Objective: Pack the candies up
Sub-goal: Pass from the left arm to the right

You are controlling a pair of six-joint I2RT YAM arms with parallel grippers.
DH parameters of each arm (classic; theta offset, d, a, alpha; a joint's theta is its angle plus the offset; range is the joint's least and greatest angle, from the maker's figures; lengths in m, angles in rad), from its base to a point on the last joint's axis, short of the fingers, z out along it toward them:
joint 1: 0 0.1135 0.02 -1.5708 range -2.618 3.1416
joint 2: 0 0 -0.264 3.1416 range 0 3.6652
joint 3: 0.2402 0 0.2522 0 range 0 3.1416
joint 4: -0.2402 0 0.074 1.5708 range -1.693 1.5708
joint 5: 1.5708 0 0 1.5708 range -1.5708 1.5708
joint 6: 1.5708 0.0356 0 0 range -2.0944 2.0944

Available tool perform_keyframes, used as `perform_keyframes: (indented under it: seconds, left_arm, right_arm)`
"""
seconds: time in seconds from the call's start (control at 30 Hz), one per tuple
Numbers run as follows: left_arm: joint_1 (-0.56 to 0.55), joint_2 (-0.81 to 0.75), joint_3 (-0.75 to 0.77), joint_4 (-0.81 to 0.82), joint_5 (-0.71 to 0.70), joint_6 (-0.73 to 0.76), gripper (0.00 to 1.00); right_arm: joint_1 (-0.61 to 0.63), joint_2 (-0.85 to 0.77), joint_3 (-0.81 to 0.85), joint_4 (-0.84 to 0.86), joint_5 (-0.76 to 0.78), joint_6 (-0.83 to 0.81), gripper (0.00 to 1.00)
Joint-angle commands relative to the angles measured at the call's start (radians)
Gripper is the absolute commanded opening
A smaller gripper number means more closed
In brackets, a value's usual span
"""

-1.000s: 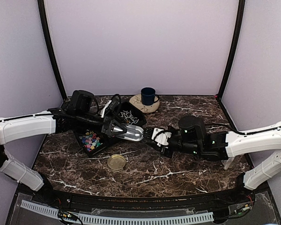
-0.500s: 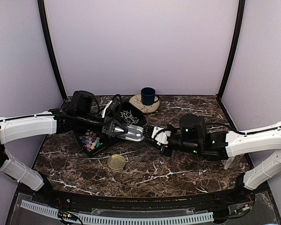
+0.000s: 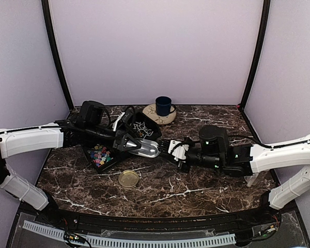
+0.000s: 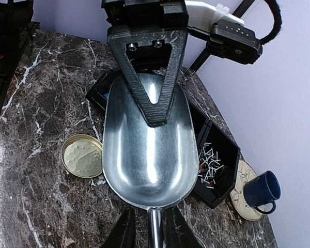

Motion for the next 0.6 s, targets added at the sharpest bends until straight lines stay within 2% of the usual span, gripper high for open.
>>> perform_keyframes:
  seconds: [0.0,0.4,0.47,0.57]
  left_arm:
    - [-0.002,0.005,0.003,0.009,0.006,0.012,0.0]
    - [-0.002,0.01,0.003,0.025,0.013,-0.001,0.0]
    - [-0.001,0.012,-0.002,0.038,0.019,-0.008,0.0]
    - [-0.002,0.019,-0.008,0.048,0.021,-0.016,0.0]
  right_arm:
    - [-0.004,-0.008,0.034,0.008,-0.028,0.002,0.19]
    - [-0.004,0.007,0.038,0.033,-0.043,0.018,0.06]
    - [-0.003,0.011,0.037,0.046,-0.046,0.031,0.01]
    - [-0.004,0.01,0.031,0.082,-0.049,0.054,0.0]
